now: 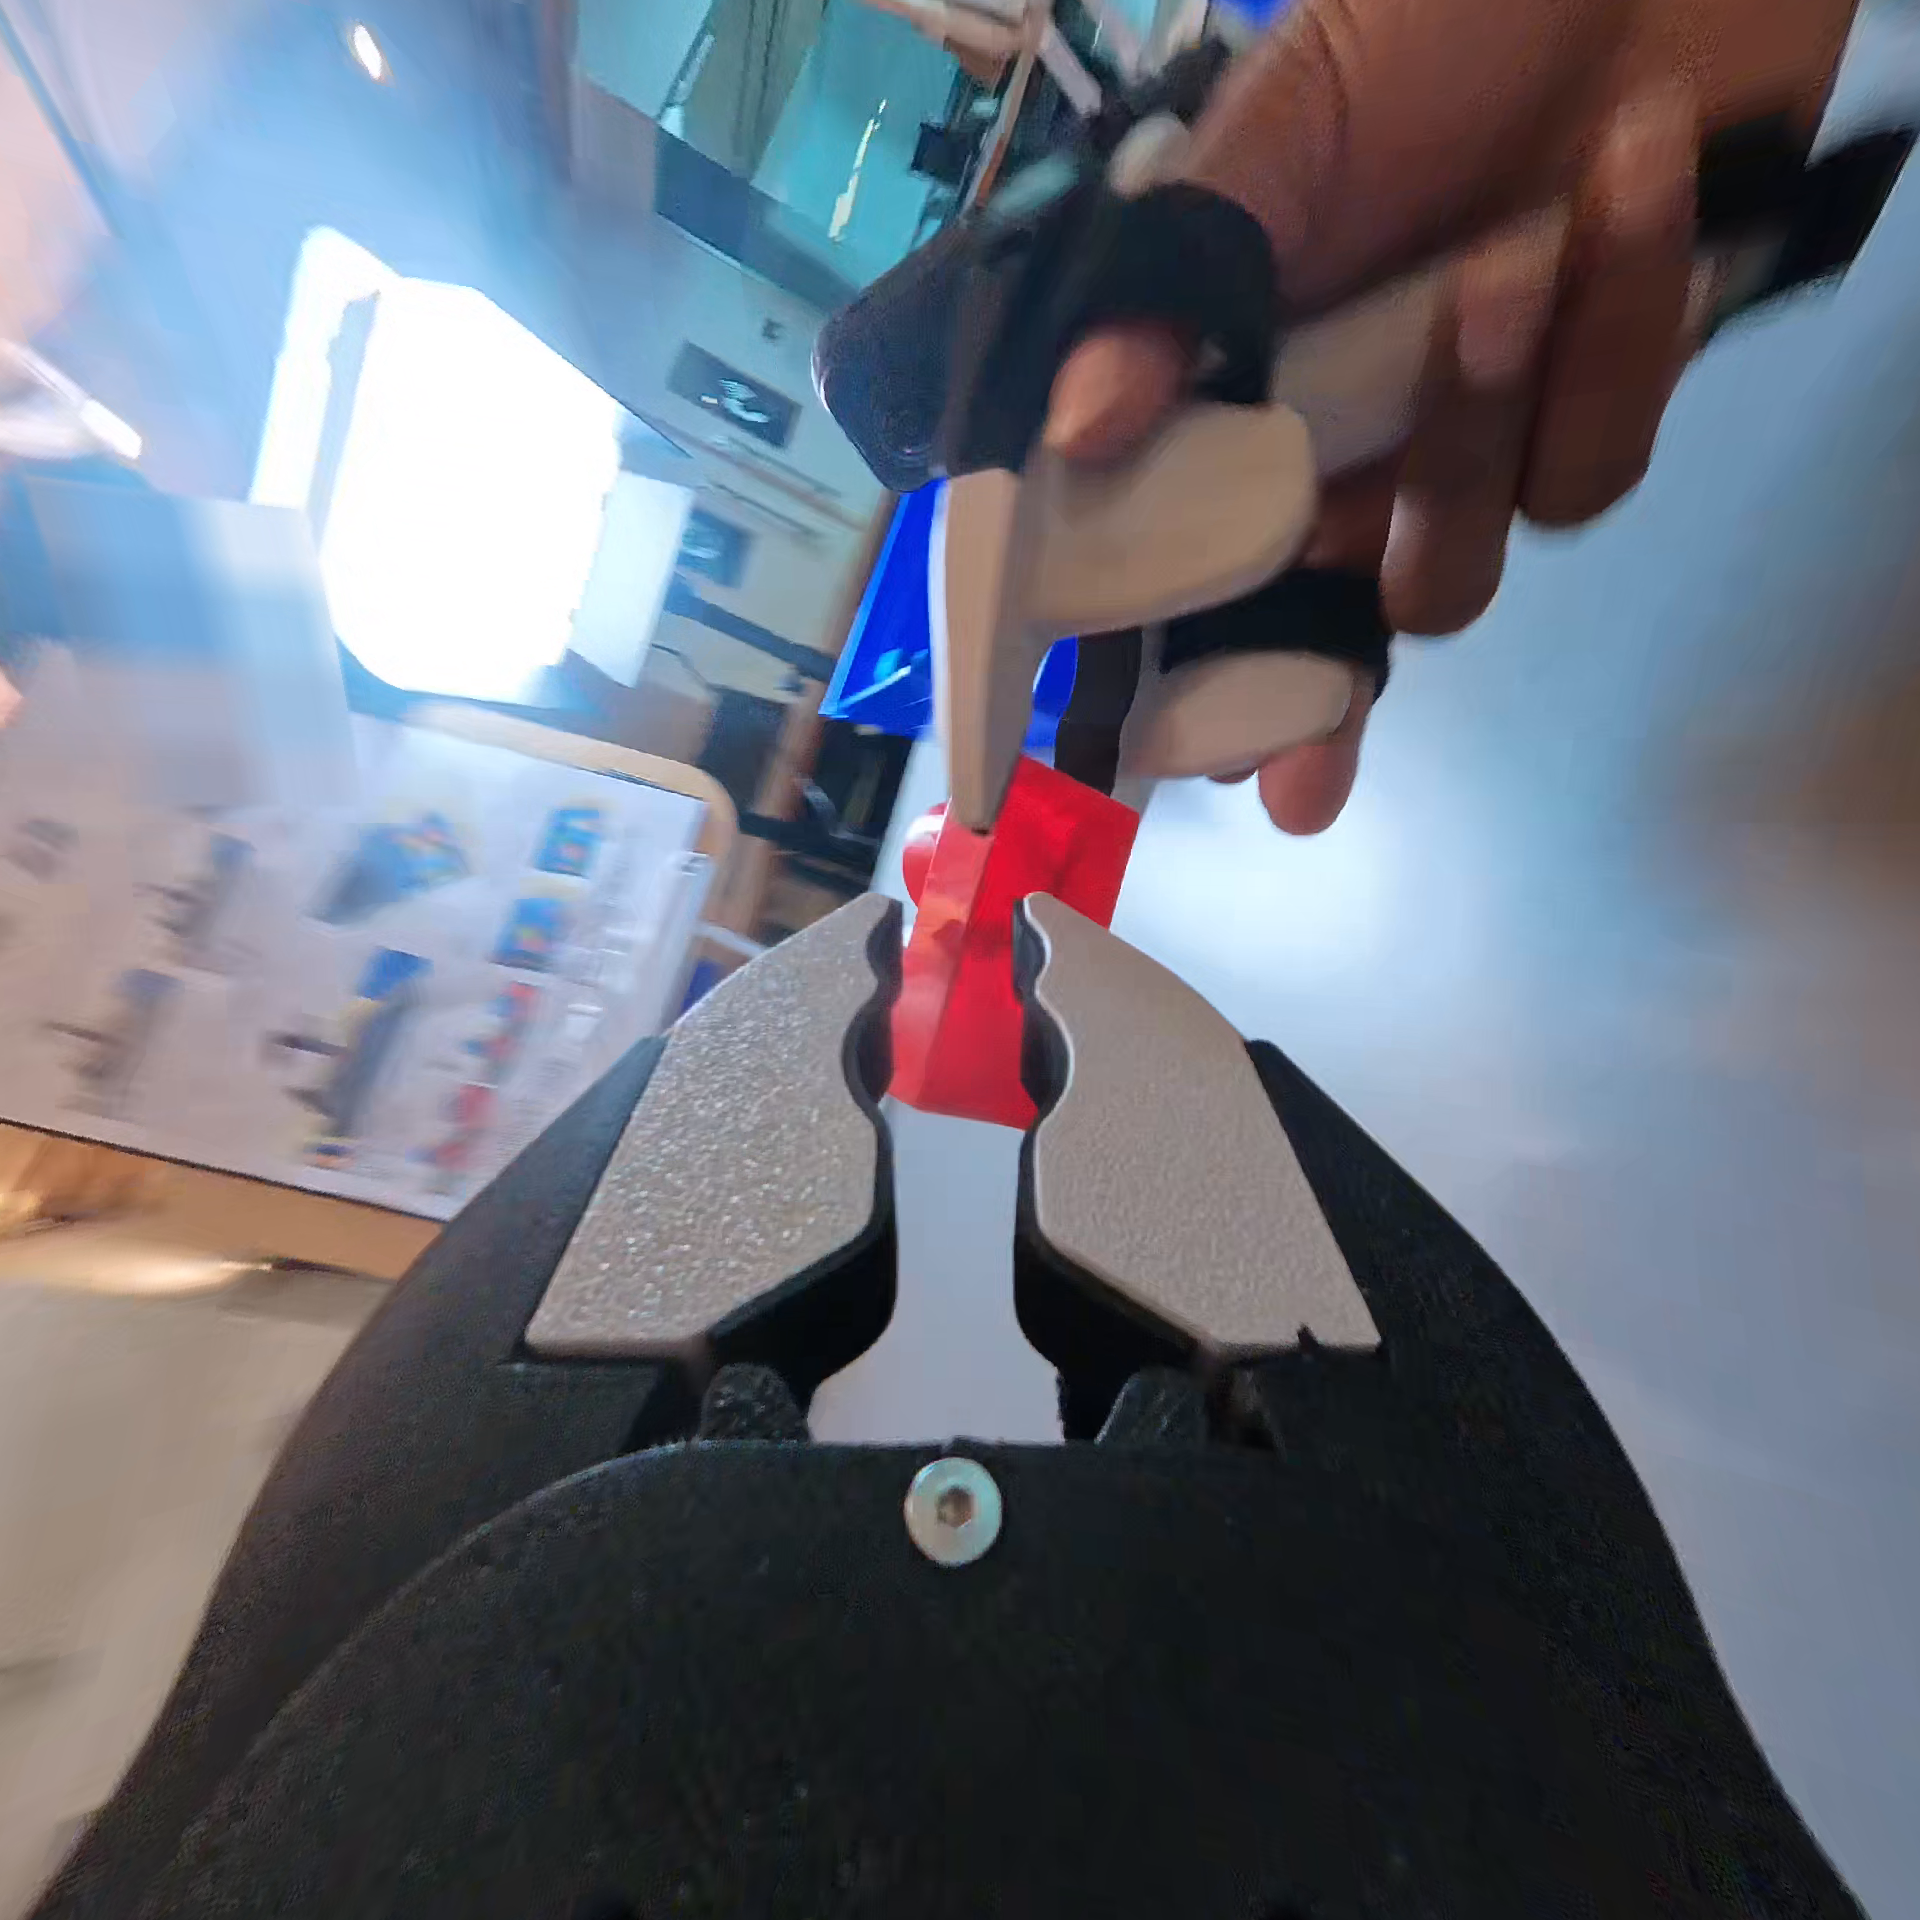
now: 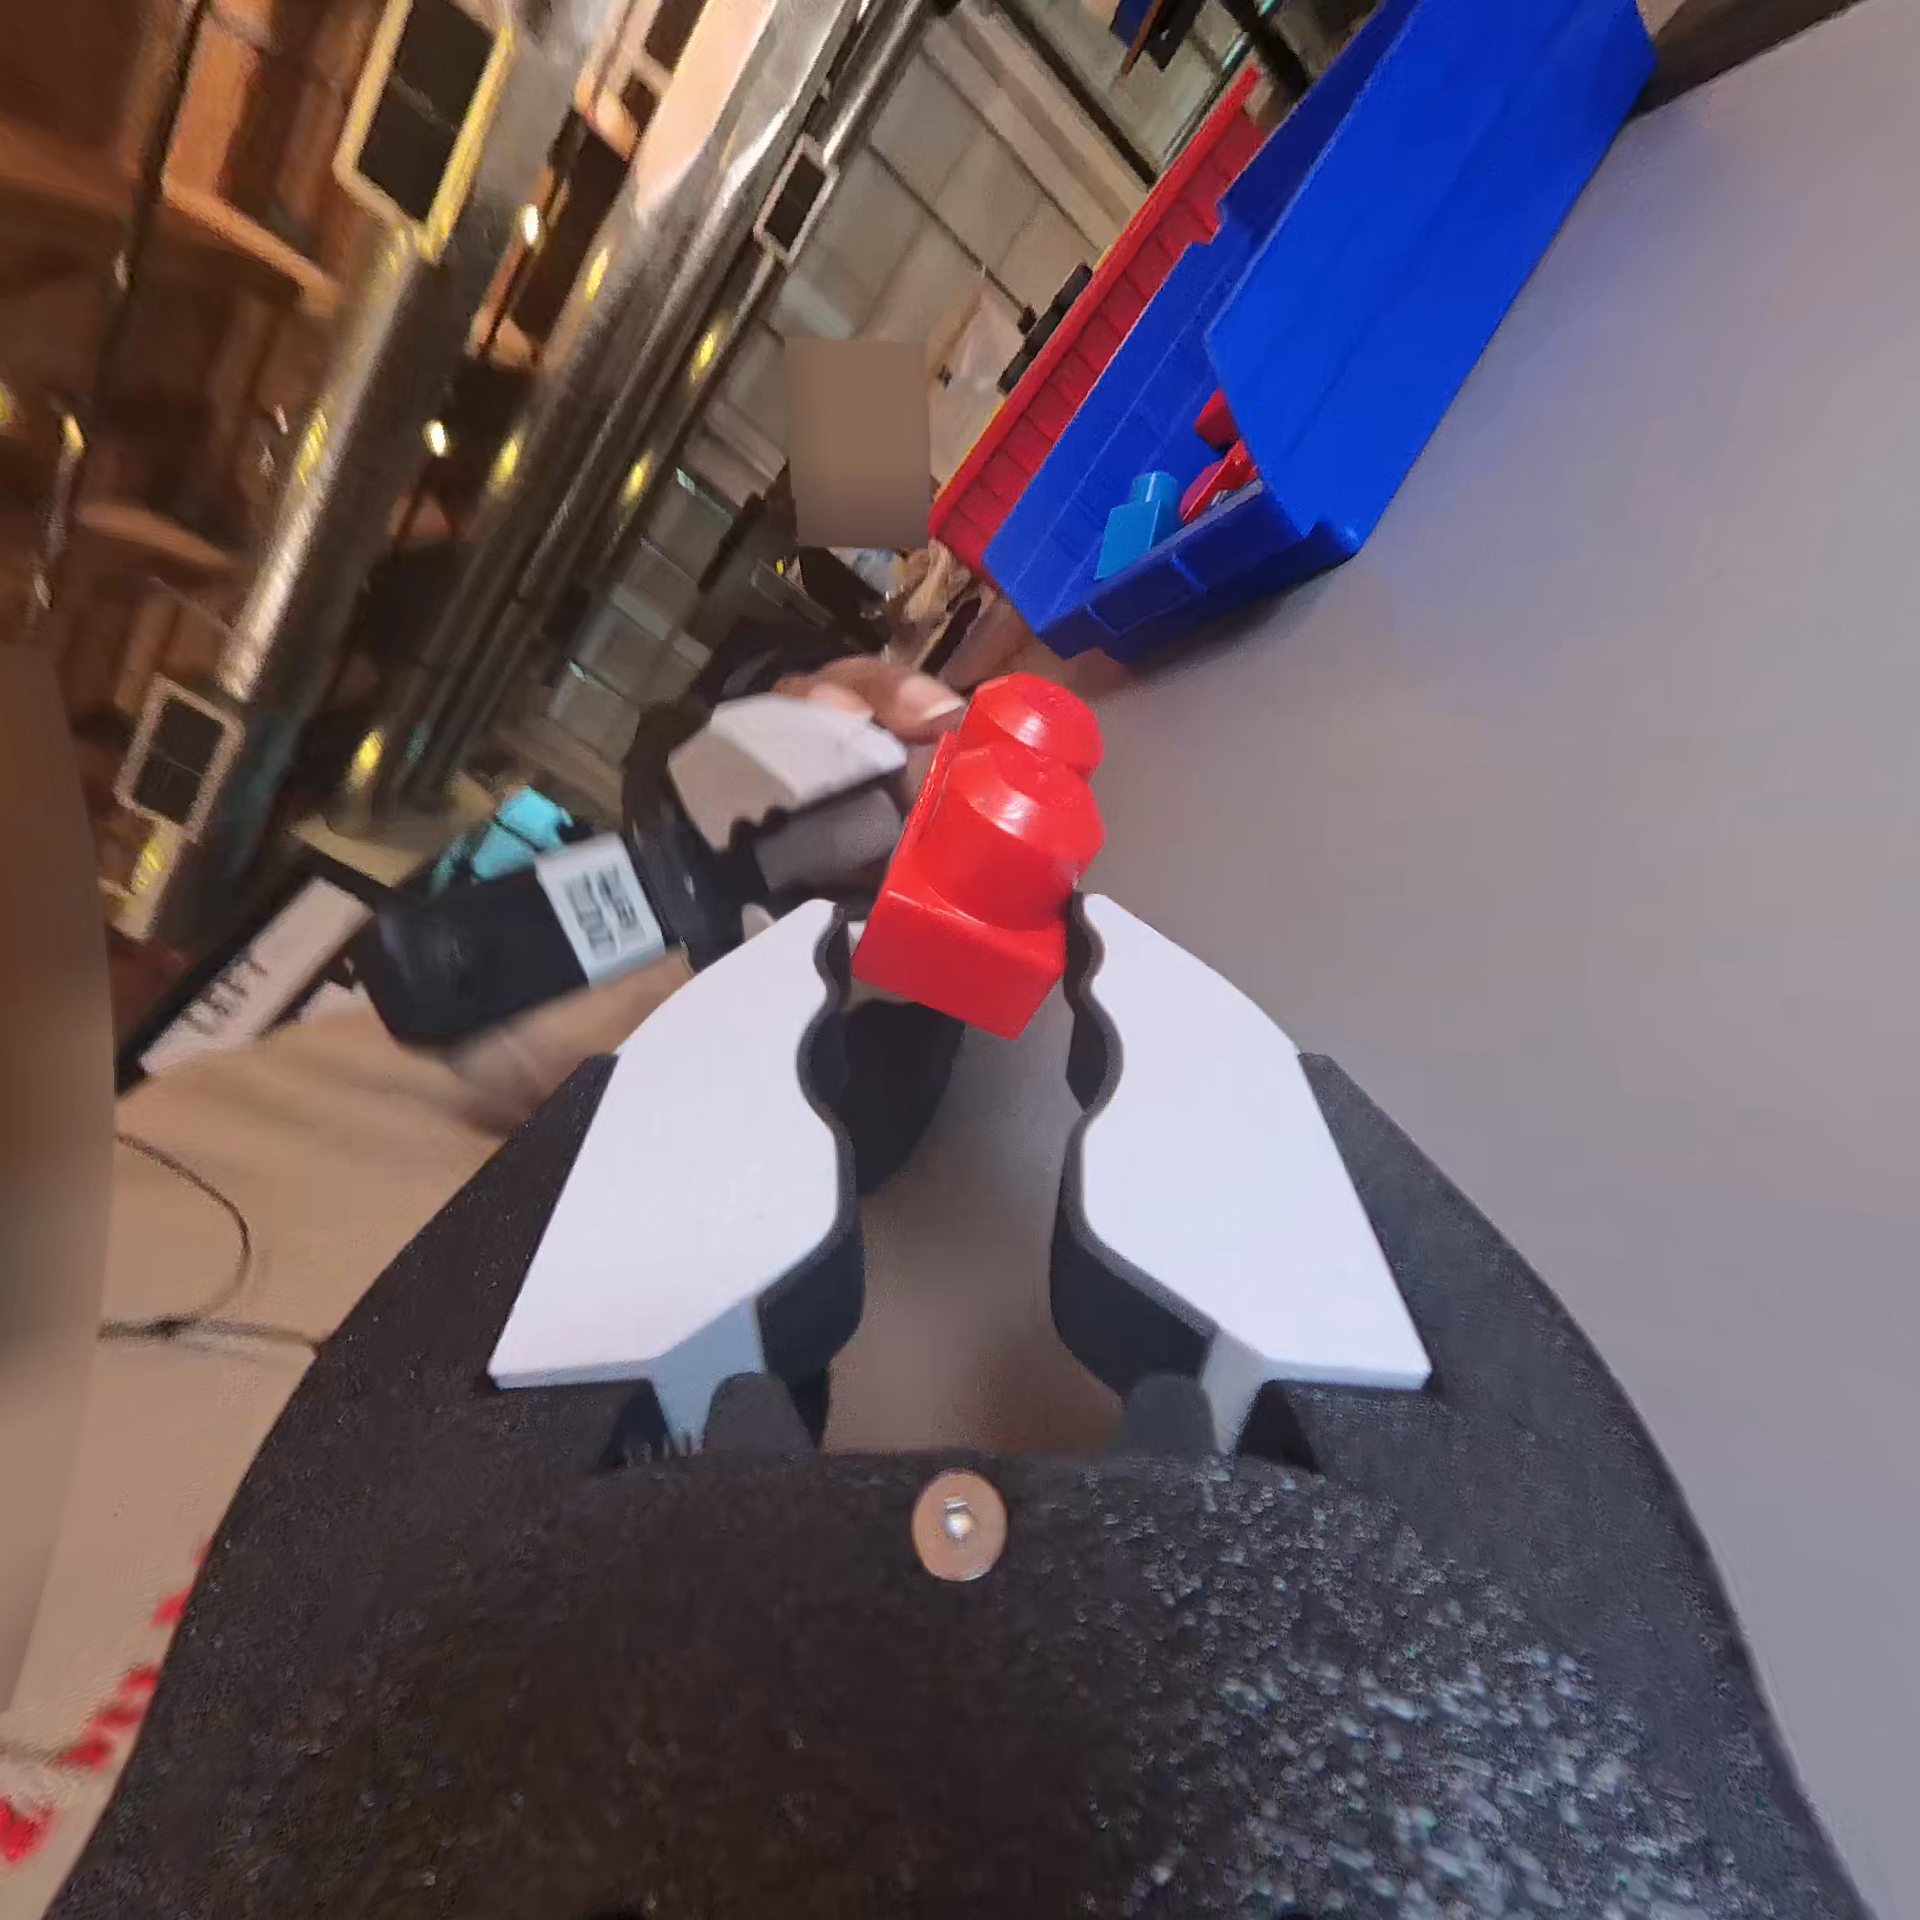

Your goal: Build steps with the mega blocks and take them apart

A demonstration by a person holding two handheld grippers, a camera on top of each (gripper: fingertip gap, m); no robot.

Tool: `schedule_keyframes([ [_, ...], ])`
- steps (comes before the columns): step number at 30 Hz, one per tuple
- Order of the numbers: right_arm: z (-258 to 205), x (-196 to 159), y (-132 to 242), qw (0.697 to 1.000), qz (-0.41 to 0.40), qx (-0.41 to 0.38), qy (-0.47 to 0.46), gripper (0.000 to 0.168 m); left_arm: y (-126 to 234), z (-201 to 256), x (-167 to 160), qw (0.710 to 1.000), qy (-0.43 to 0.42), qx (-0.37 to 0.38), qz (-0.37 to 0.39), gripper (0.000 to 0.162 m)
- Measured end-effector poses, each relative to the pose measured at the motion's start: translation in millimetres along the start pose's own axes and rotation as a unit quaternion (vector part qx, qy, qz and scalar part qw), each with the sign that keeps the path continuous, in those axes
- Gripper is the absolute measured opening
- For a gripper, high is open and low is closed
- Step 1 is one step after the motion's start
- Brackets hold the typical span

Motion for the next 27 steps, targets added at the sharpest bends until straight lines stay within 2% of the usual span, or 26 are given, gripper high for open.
schedule_keyframes([
  [2,-3,-3,5,0.993,-0.07,-0.008,0.09,0.04,2,-6,0,0.982,0.171,-0.074,-0.019,0.034],
  [3,-4,-4,8,0.983,-0.105,-0.022,0.152,0.04,2,-8,-3,0.96,0.255,-0.114,-0.033,0.039],
  [6,-6,-16,18,0.926,-0.208,-0.047,0.312,0.04,6,-11,-14,0.865,0.454,-0.208,-0.047,0.04],
  [8,-10,-23,17,0.91,-0.222,-0.034,0.349,0.04,9,-4,-22,0.814,0.515,-0.265,-0.054,0.045],
  [10,-15,-27,15,0.904,-0.221,-0.019,0.366,0.04,16,10,-20,0.777,0.531,-0.332,-0.056,0.049],
  [12,-12,-33,14,0.89,-0.247,-0.026,0.383,0.04,19,21,-16,0.781,0.511,-0.356,-0.05,0.047],
  [14,-6,-39,15,0.878,-0.274,-0.038,0.39,0.04,21,28,-13,0.799,0.479,-0.362,-0.046,0.036],
  [17,9,-46,20,0.857,-0.32,-0.089,0.394,0.04,19,37,-20,0.831,0.429,-0.347,-0.072,0.034],
  [21,17,-48,20,0.86,-0.336,-0.116,0.366,0.05,16,45,-24,0.865,0.373,-0.324,-0.087,0.034],
  [22,18,-48,20,0.859,-0.337,-0.123,0.364,0.049,16,46,-24,0.868,0.368,-0.321,-0.084,0.034],
  [24,22,-48,20,0.855,-0.34,-0.143,0.365,0.036,15,49,-24,0.87,0.363,-0.323,-0.085,0.034],
  [27,28,-52,23,0.836,-0.372,-0.168,0.366,0.035,16,56,-27,0.877,0.339,-0.327,-0.091,0.033],
])
Point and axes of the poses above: each gripper's, where its closed fingertips meet, y back along the fingers, x out of its top, z = x × y across the jaws, the point moved 3 cm from there along y, back along the fingers, and after that the axes turned 15 degrees about x, right-handed, at the moved point
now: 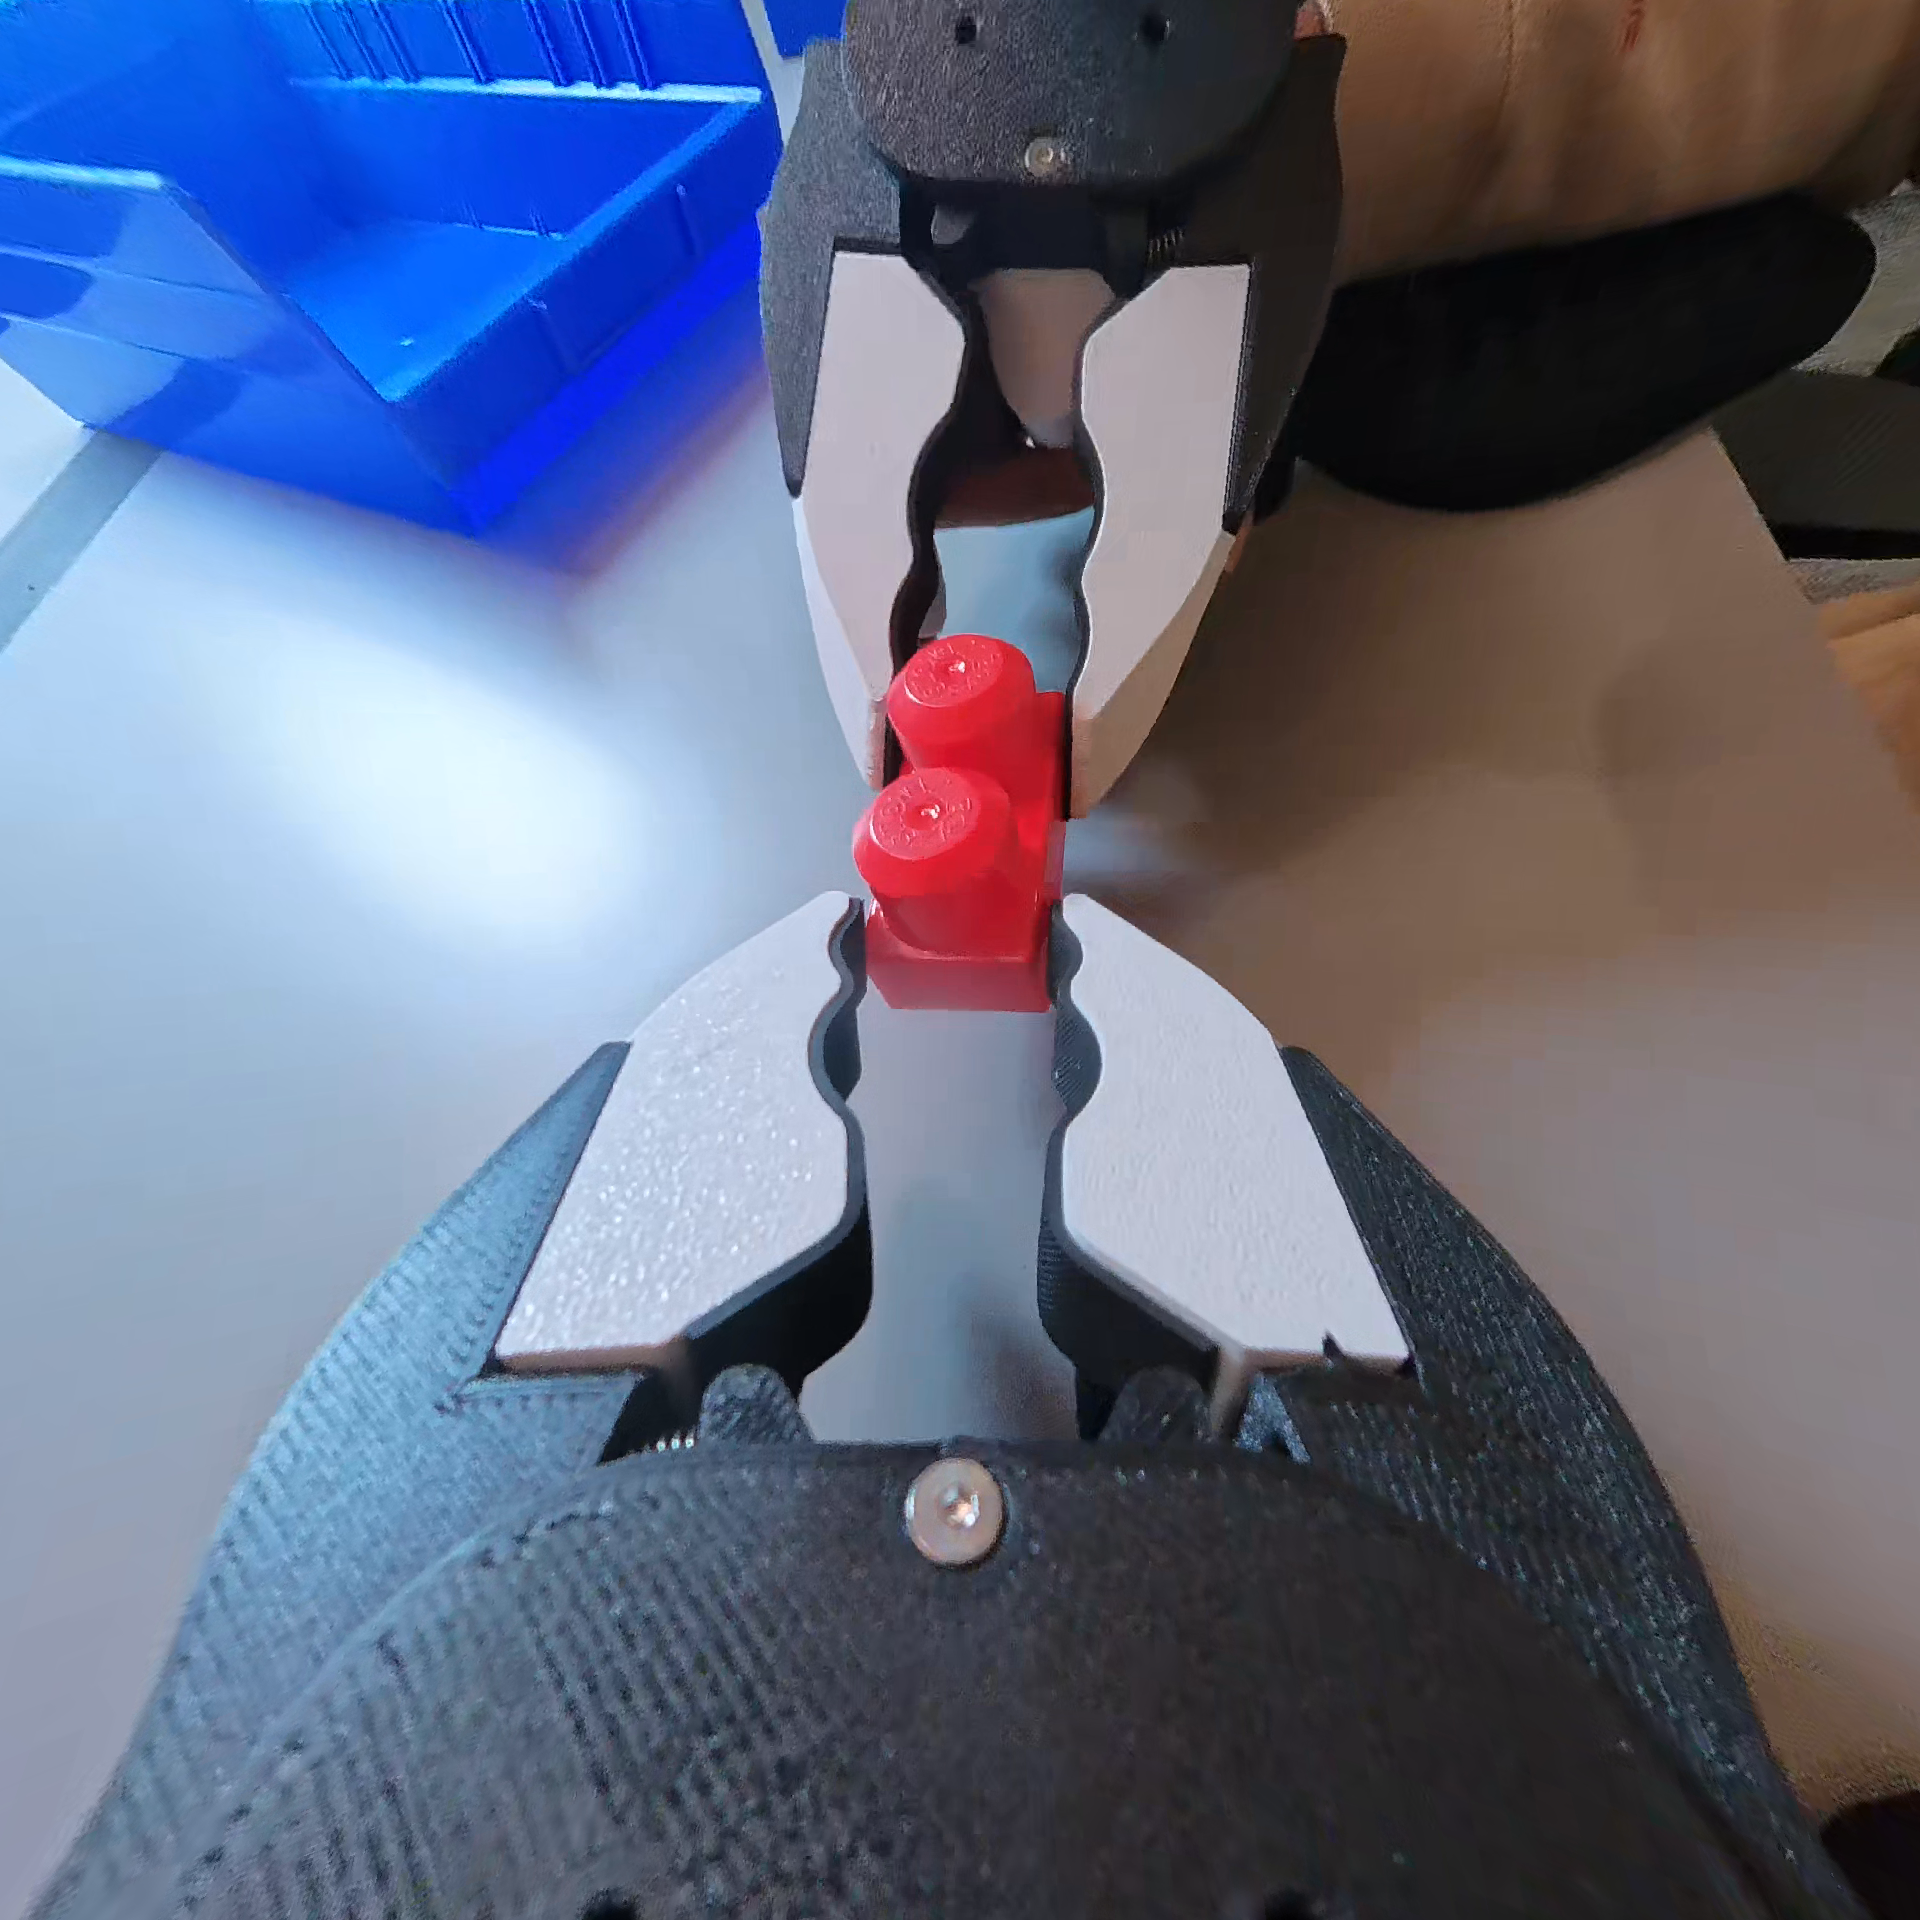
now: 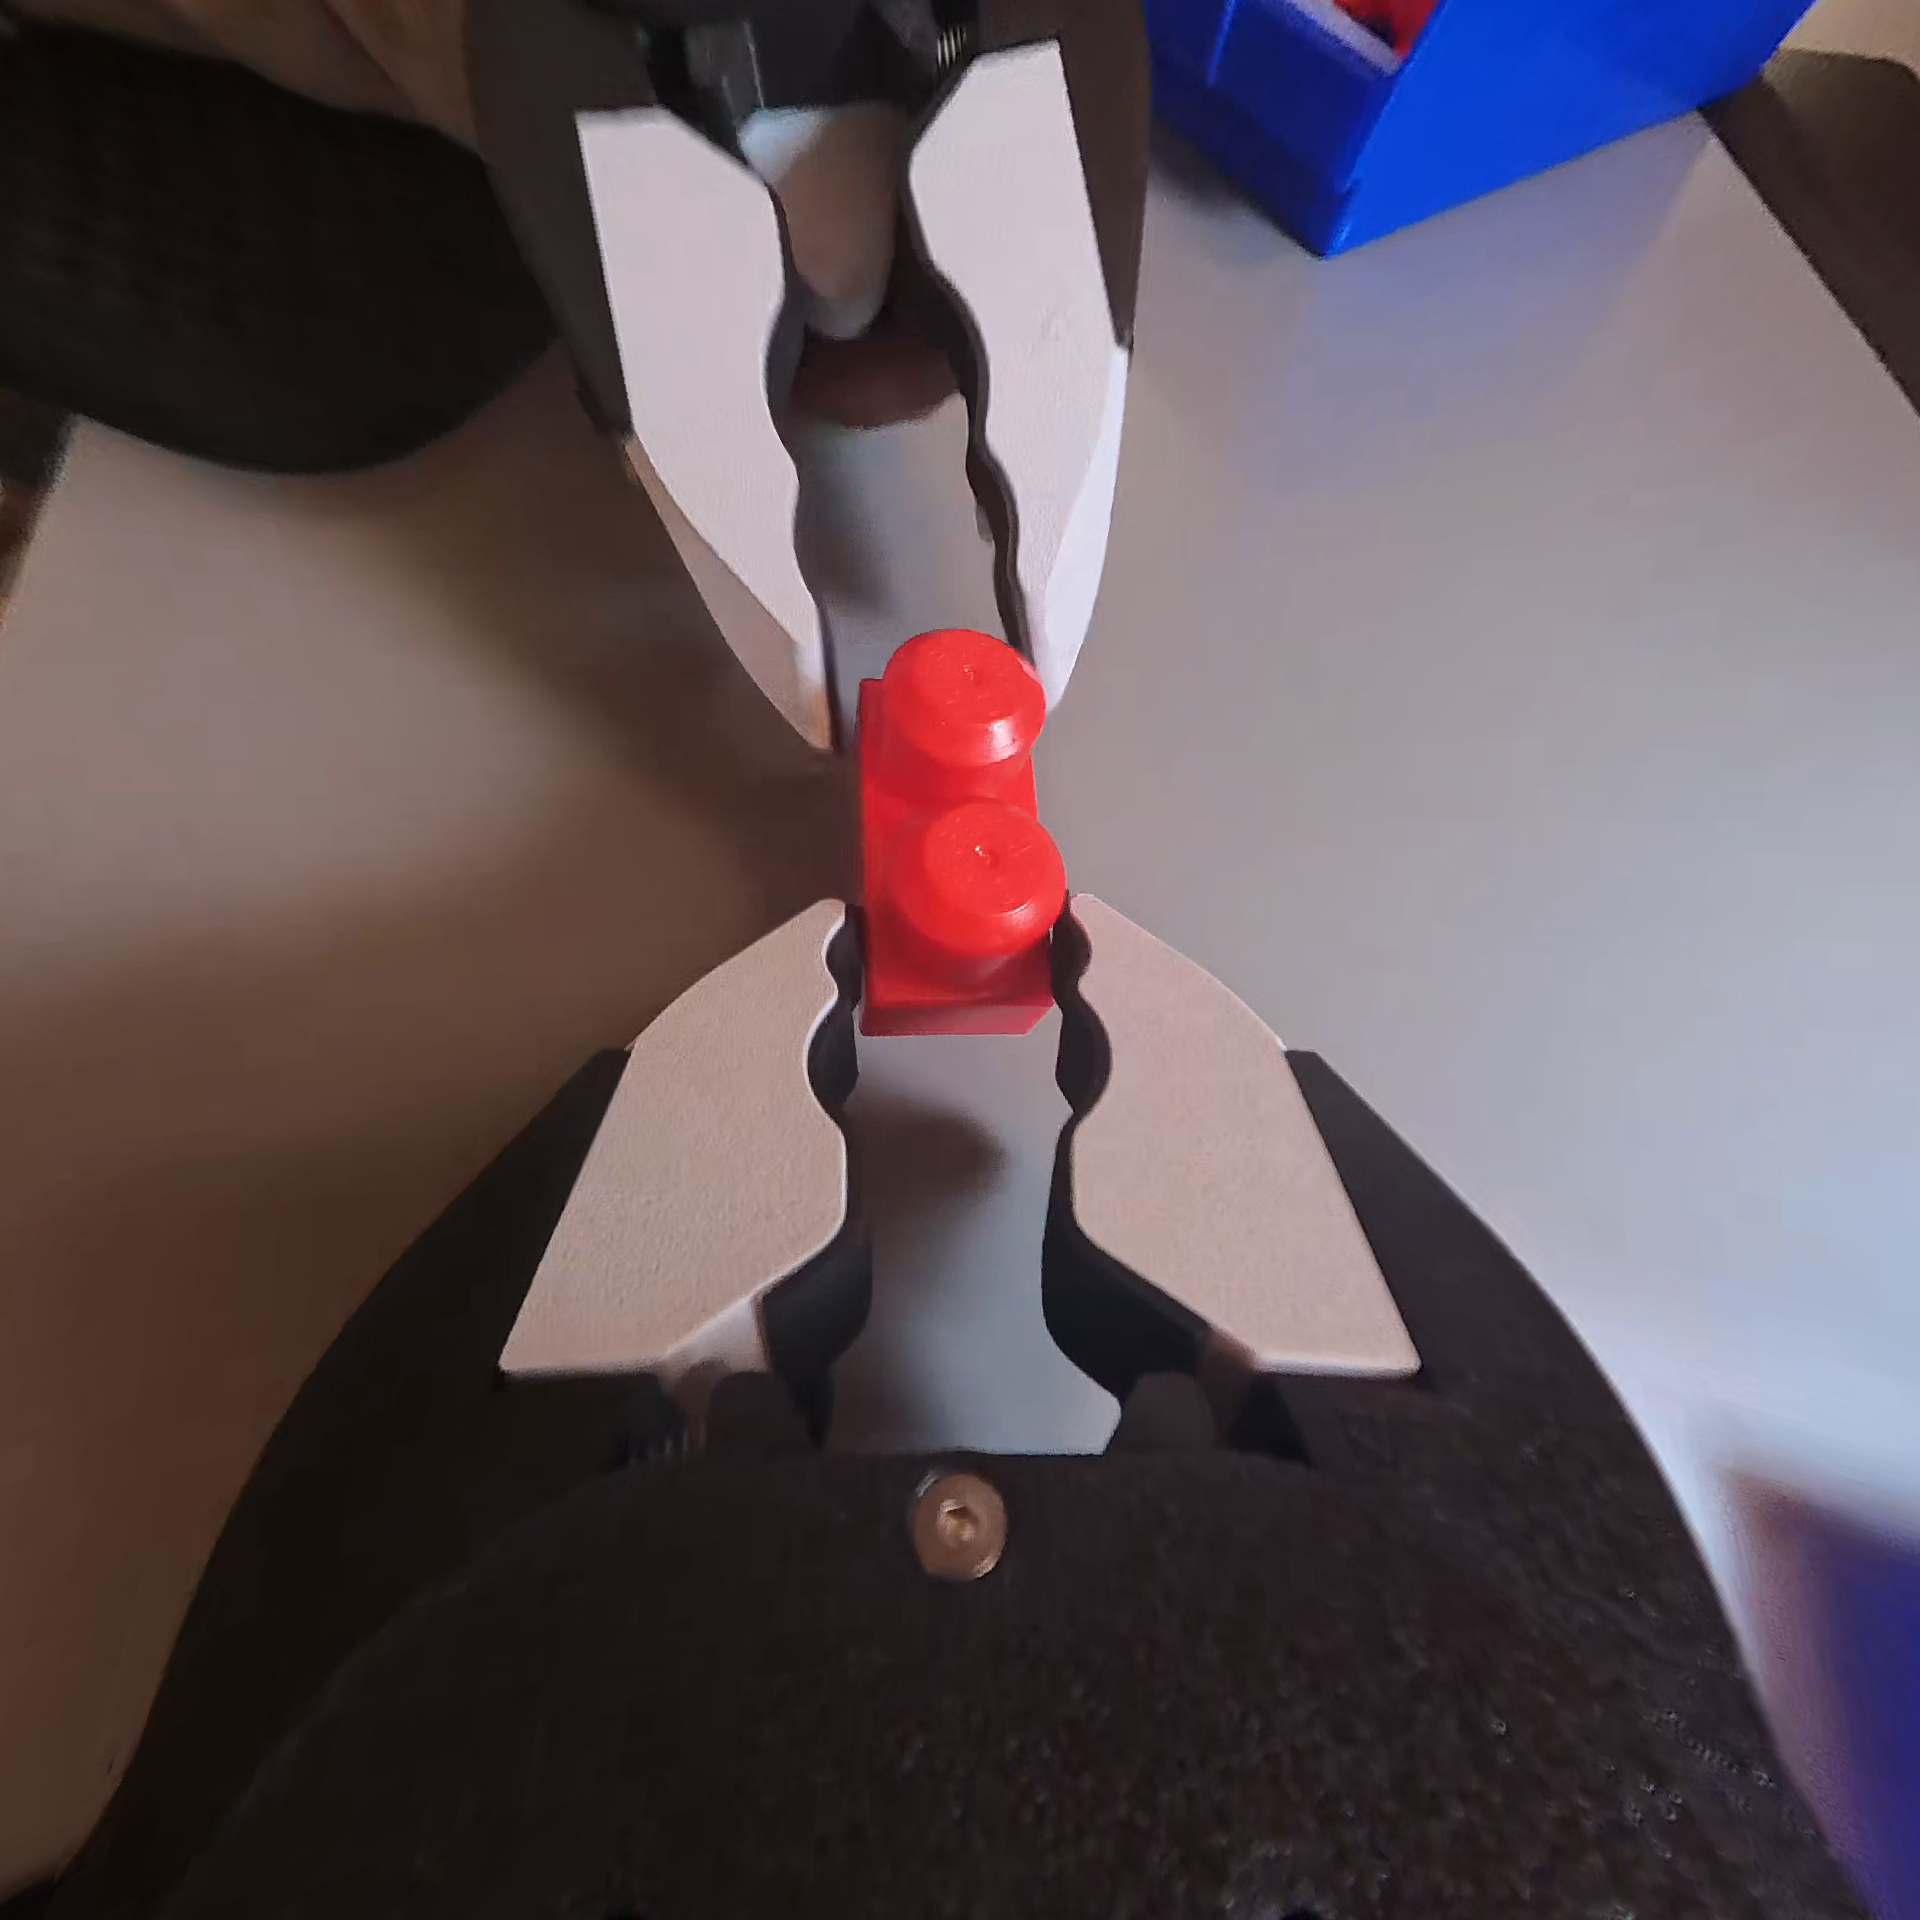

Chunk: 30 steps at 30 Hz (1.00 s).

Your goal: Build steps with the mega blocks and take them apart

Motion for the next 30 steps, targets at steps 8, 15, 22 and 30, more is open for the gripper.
schedule_keyframes([
  [8,24,-23,17,0.993,-0.081,-0.088,0.005,0.042,46,-79,18,0.987,0.117,0.1,0.045,0.046],
  [15,29,-9,36,0.994,-0.02,-0.102,-0.019,0.047,145,-215,-31,0.917,0.208,0.334,-0.059,0.044],
  [22,27,-5,39,0.994,0.008,-0.11,-0.018,0.044,156,-263,-109,0.879,0.248,0.286,-0.291,0.053],
  [30,29,-6,44,0.992,0.041,-0.111,-0.033,0.041,148,-261,-128,0.859,0.172,0.287,-0.389,0.046],
])
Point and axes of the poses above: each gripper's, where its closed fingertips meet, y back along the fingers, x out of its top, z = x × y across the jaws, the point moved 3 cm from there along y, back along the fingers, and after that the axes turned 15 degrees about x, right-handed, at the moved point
